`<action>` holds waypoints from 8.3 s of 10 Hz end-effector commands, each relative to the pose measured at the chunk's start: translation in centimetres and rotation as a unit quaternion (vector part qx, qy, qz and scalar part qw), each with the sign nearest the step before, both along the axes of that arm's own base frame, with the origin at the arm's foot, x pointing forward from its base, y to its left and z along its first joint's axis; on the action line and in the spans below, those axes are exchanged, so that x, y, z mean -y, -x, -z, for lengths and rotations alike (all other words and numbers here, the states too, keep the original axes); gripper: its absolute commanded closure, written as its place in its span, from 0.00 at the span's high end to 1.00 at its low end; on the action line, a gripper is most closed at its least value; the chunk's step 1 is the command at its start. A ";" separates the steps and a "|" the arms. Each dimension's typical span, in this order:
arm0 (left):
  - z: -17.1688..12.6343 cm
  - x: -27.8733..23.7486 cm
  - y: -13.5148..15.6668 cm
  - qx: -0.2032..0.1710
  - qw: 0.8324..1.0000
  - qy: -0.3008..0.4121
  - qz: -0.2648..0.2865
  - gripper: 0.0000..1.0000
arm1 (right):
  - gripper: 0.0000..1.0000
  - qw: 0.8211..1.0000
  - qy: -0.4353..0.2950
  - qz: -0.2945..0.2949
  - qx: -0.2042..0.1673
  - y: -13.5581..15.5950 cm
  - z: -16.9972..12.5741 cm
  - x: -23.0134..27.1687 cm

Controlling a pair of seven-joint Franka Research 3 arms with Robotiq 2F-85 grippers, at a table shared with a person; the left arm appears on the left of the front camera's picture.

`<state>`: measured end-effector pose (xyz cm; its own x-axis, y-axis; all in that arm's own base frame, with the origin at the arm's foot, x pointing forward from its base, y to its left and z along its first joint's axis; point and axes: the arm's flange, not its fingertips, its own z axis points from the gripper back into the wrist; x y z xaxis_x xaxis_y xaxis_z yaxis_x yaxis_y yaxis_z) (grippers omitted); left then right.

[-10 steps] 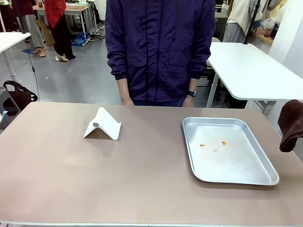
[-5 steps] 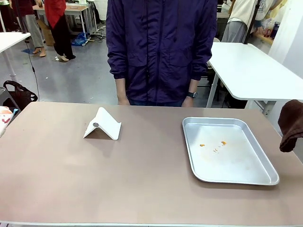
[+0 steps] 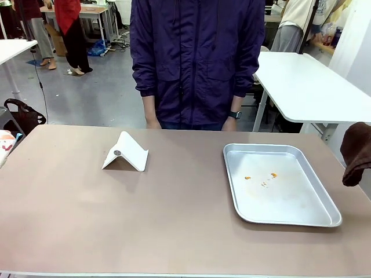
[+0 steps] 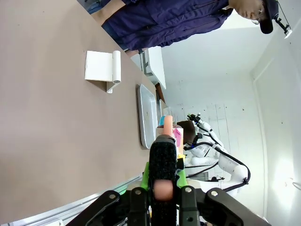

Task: Clean the surface of the table.
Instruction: Clean the area not pointed to by the person, then return the Lint Roller and towel to their original positions.

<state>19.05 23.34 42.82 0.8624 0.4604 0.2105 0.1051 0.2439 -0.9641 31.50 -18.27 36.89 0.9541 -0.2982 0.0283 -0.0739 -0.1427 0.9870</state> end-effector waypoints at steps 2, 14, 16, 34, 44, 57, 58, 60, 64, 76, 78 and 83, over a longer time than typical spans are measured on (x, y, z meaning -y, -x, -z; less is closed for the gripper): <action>-0.3 -0.1 0.0 0.002 1.000 0.007 -0.005 0.22 | 0.00 1.000 0.003 0.001 0.002 0.1 -0.6 -0.1; -0.3 -0.1 0.0 0.002 1.000 0.007 -0.005 0.22 | 0.10 0.862 0.500 -0.010 -0.084 -12.4 -4.3 -14.2; -0.3 -0.1 0.0 0.002 1.000 0.007 -0.005 0.22 | 0.10 0.824 0.557 -0.013 -0.103 -14.9 -2.7 -15.4; -0.3 -0.1 0.0 0.002 1.000 0.007 -0.005 0.22 | 0.10 0.828 0.514 -0.217 -0.052 -17.5 10.3 -30.0; -0.3 -0.1 0.0 0.002 1.000 0.007 -0.005 0.22 | 0.10 0.817 0.555 -0.134 -0.079 -16.6 8.8 -23.9; -0.3 -0.1 0.0 0.002 1.000 0.007 -0.005 0.22 | 0.10 0.980 0.167 -0.085 -0.064 -13.7 3.7 -17.3; -0.3 -0.1 0.0 0.002 1.000 0.007 -0.005 0.22 | 0.10 0.989 0.086 -0.105 -0.063 -13.2 2.5 -17.0; -0.3 -0.1 0.0 0.002 1.000 0.007 -0.005 0.22 | 0.10 0.988 -0.059 -0.134 -0.053 -11.3 -0.3 -15.4; -0.3 -0.1 0.0 0.002 1.000 0.007 -0.005 0.22 | 0.10 0.983 -0.160 -0.087 -0.022 -3.8 -4.7 -7.6; -0.3 -0.1 0.0 0.002 1.000 0.007 -0.005 0.22 | 0.10 0.990 -0.099 0.102 0.024 2.8 -3.3 4.9; -0.3 -0.1 0.0 0.002 1.000 0.007 -0.005 0.22 | 0.10 0.990 -0.099 0.102 0.024 2.8 -3.3 4.9; -0.3 -0.1 0.0 0.002 1.000 0.007 -0.005 0.22 | 0.10 0.990 -0.099 0.102 0.024 2.8 -3.3 4.9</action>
<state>19.05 23.46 42.70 0.8618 0.4635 0.2062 0.1009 0.2417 -0.9651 28.87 -23.05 39.42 0.8697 -0.4935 0.0115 -0.1734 -0.2835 0.9432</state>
